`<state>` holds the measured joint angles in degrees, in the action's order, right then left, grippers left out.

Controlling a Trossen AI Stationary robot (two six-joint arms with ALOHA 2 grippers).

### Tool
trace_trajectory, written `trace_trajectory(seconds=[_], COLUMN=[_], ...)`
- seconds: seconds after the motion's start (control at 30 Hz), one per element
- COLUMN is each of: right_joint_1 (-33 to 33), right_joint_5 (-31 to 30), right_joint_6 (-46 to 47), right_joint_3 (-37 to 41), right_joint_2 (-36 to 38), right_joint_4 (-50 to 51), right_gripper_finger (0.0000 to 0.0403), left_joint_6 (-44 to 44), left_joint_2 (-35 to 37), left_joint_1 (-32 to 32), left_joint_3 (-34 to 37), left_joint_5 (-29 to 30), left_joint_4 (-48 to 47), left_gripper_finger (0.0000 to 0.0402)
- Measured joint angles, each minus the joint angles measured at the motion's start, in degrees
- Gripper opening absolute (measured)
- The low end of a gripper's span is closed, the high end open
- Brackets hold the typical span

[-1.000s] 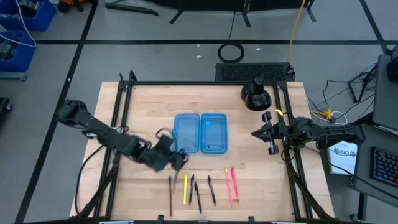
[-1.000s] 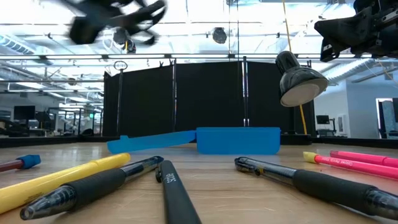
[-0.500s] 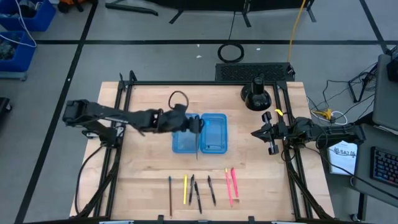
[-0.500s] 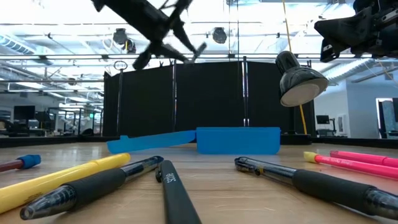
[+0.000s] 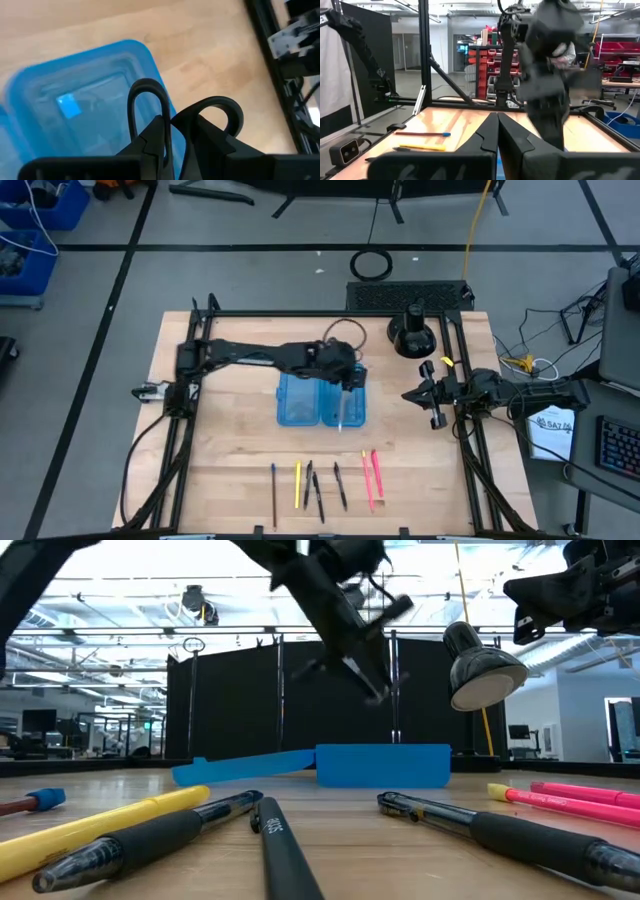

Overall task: Pick & place school supplies into a supply box
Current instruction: Put the scissors into the supply box

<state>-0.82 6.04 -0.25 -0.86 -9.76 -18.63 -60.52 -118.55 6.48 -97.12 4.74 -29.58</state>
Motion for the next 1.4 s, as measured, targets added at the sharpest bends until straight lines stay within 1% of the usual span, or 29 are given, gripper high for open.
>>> trace_trajectory(seconds=[0.07,0.17,0.43,0.57,0.73,1.0,1.2,1.4], right_joint_1=[0.0,0.0,0.0,0.0,0.0,0.0,0.0,0.0], right_joint_5=[0.0,0.1,0.2,0.2,0.2,0.1,0.1,0.1], right_joint_6=[0.0,0.0,0.9,2.2,2.4,2.4,2.4,2.4], right_joint_3=[0.0,0.0,0.0,0.0,0.0,0.0,0.0,0.0], right_joint_2=[0.0,0.0,-0.1,-0.1,-0.1,-0.1,-0.1,-0.1], right_joint_4=[0.0,0.1,0.5,0.0,0.0,0.0,0.0,0.0], right_gripper_finger=[0.0000,0.0000,0.0000,0.0000,0.0000,0.0000,0.0000,0.0000], left_joint_6=[-0.2,-1.1,-2.1,-2.2,-2.6,-2.6,-2.7,-2.0], left_joint_2=[-2.7,-5.8,-9.3,-9.5,-9.5,-9.5,-9.5,-11.6], left_joint_1=[0.3,0.7,2.0,2.7,2.9,3.2,3.2,3.2], left_joint_3=[-2.4,-4.3,-4.4,-4.4,-4.4,-4.4,-4.3,-4.3], left_joint_5=[-0.3,-0.4,-0.4,0.6,4.8,4.5,6.3,6.8], left_joint_4=[-2.4,-3.3,-5.3,-5.5,-5.3,-7.0,-8.5,-7.8], left_gripper_finger=[0.0081,0.0081,0.0080,0.0080,0.0079,0.0079,0.0079,0.0079])
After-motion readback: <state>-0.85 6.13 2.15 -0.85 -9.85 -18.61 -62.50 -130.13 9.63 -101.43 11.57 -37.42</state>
